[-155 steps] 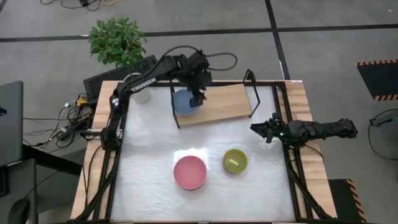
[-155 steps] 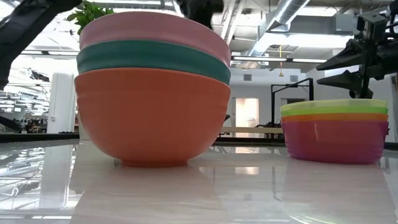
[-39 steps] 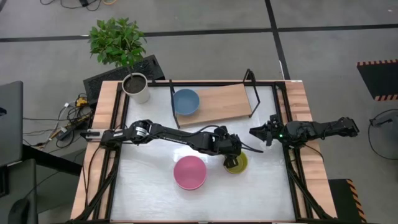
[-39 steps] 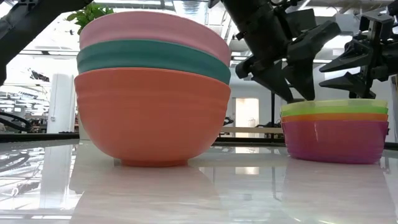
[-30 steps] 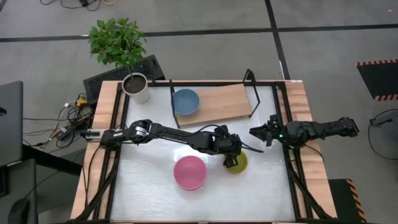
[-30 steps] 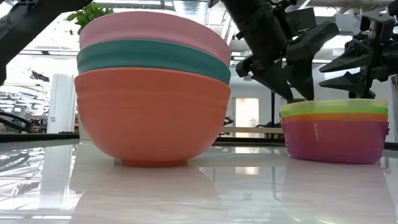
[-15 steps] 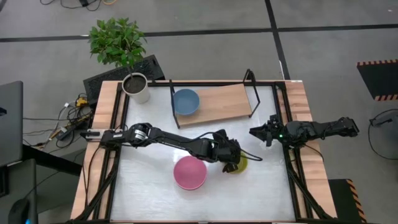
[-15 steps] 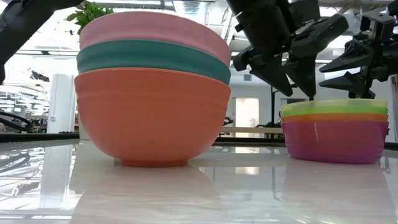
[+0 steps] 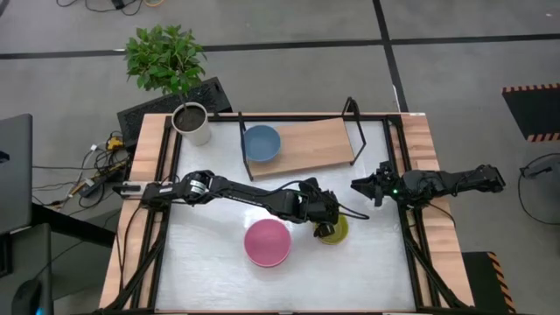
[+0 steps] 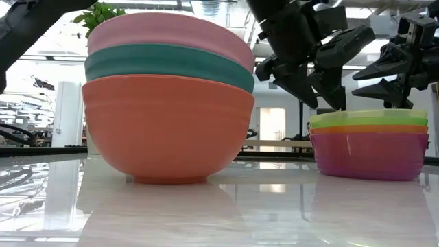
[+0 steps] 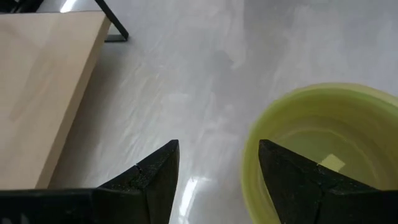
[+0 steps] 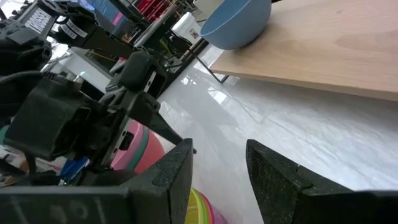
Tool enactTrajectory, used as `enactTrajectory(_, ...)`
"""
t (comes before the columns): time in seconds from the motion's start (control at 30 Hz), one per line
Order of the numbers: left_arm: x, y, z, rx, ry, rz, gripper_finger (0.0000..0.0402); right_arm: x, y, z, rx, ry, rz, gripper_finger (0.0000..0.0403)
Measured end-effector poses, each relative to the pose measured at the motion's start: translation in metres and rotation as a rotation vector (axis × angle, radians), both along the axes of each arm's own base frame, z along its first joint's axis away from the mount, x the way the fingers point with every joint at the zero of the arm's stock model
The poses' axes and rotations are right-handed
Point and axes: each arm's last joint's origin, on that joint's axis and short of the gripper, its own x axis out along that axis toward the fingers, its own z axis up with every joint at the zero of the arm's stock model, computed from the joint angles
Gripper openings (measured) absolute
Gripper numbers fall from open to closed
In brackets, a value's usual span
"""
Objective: Place and stack bowls onto a shelf
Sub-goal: Put the small yellow bowl on the shelf
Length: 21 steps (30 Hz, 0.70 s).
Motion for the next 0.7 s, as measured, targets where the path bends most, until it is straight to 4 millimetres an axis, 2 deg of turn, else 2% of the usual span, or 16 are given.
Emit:
enactTrajectory(0.17, -0.003, 0.004, -0.021, -0.096, 0.011, 0.022, 0.0206, 0.000, 0.000, 0.000, 0.000, 0.000, 0.000, 0.0175)
enactTrajectory(0.33, -0.001, 0.006, -0.010, -0.049, -0.033, 0.026, 0.0206, 0.000, 0.000, 0.000, 0.000, 0.000, 0.000, 0.0175)
enactTrajectory(0.5, -0.003, 0.004, -0.011, -0.029, -0.021, 0.038, 0.0205, 0.000, 0.000, 0.000, -0.022, 0.005, 0.005, 0.0175)
enactTrajectory(0.7, -0.002, 0.003, -0.011, -0.033, -0.017, -0.002, 0.0155, 0.000, 0.000, 0.000, -0.023, 0.005, 0.005, 0.0175)
